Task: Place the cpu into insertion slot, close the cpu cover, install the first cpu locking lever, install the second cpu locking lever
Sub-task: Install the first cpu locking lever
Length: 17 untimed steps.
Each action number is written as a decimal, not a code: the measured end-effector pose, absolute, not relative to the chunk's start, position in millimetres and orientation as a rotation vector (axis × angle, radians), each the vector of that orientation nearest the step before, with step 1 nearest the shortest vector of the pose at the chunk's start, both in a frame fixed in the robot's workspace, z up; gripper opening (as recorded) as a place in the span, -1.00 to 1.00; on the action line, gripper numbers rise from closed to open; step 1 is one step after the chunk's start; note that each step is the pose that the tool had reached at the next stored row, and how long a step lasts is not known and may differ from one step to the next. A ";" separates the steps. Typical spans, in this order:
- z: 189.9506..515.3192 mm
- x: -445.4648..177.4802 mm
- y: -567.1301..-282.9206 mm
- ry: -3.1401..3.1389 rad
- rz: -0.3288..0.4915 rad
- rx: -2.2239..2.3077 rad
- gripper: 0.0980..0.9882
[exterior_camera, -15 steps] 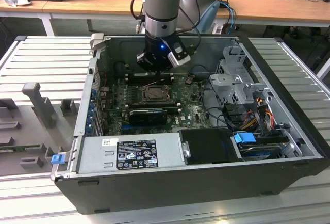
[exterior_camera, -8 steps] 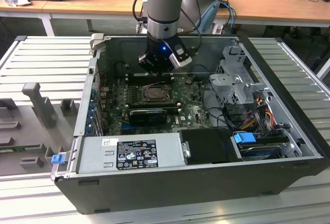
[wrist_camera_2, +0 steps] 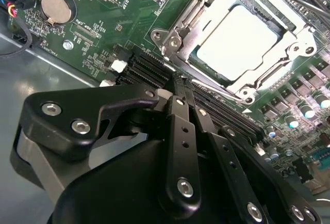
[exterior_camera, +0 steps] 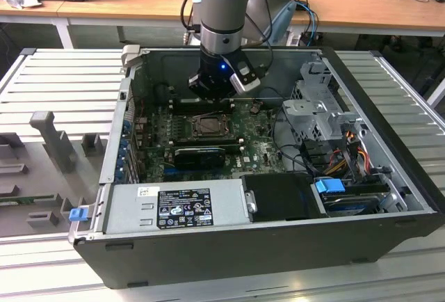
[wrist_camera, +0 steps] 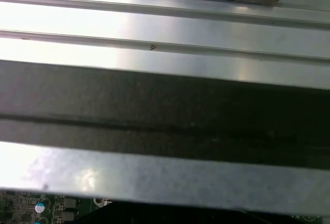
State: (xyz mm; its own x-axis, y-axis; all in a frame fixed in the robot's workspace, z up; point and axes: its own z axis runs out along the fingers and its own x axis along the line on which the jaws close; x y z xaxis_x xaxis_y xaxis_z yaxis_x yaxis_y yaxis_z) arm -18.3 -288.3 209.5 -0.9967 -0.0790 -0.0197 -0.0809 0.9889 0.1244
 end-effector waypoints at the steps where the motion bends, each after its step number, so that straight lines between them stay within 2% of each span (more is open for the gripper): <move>1: 209.1 -18.2 -288.9 3.118 0.196 -0.126 -0.98; 17: 202.5 -17.0 -291.9 3.119 0.194 -0.116 -0.98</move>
